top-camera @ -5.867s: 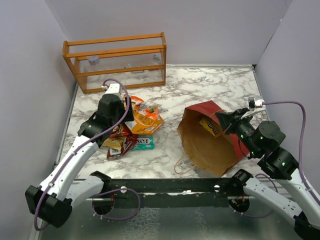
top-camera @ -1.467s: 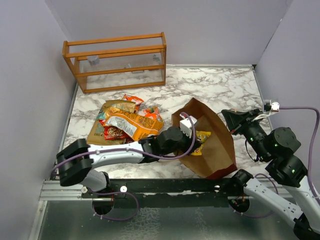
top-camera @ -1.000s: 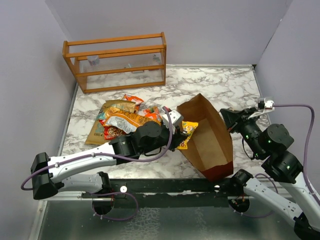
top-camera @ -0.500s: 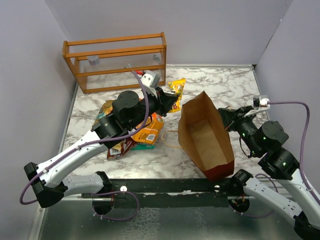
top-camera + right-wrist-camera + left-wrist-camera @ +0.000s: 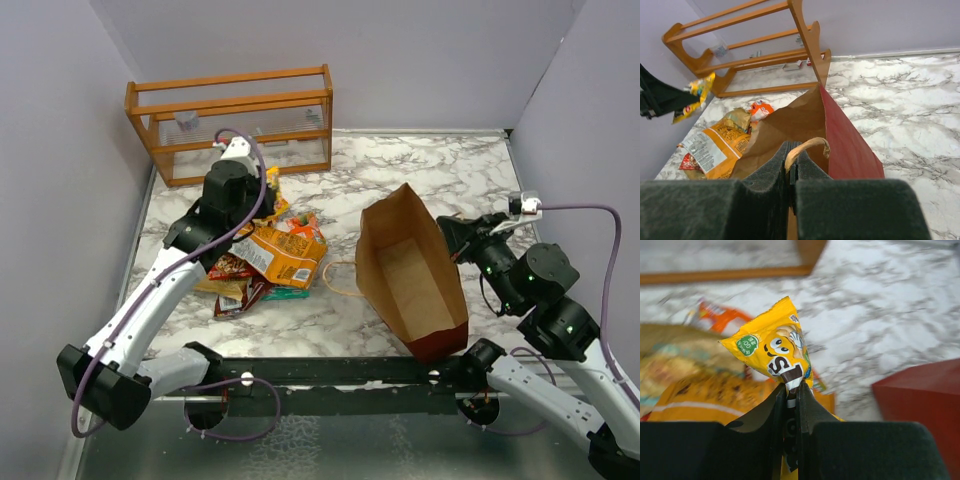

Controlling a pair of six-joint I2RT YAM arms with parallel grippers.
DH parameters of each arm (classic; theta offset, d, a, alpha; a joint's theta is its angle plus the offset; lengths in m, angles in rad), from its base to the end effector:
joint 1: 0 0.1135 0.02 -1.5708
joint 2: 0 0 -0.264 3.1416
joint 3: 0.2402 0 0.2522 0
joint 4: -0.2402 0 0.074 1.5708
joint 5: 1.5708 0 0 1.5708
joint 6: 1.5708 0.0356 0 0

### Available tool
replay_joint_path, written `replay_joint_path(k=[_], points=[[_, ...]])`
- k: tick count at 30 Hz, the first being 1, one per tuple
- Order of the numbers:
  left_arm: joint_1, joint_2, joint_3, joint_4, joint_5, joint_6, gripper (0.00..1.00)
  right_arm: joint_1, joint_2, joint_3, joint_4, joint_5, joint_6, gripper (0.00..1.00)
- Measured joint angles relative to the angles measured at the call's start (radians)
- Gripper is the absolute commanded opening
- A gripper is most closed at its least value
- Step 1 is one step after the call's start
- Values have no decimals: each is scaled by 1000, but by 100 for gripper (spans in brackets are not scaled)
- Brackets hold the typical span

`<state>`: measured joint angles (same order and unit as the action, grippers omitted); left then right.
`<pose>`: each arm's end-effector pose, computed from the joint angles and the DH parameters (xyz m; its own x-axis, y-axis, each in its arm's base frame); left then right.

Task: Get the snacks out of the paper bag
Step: Place the snack at the center of the board.

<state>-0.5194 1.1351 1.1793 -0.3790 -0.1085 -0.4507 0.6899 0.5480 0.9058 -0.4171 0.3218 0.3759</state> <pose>0.2224 -0.1227 0.3877 -0.4330 -0.2512 -0.8657 0.2400 0.8936 -0.3794 0.0925 0.0618 0.3866 -0.1748 0.3073 -0.9354 -0.3183 0.8814 0.3490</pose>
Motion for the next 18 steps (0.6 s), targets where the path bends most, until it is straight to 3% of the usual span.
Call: replay_joint_path(k=[4,9,18], points=[[99,-46,-123,-113,-91,-48,0,0,-17,-7,0,3,0,2],[161,-110,-306,-142,-125,-83,0,0,-20,-15,0,4,0,2],[167,30,-323,-88,-21,-76,0,0,-22,-15,-1,4,0,2]])
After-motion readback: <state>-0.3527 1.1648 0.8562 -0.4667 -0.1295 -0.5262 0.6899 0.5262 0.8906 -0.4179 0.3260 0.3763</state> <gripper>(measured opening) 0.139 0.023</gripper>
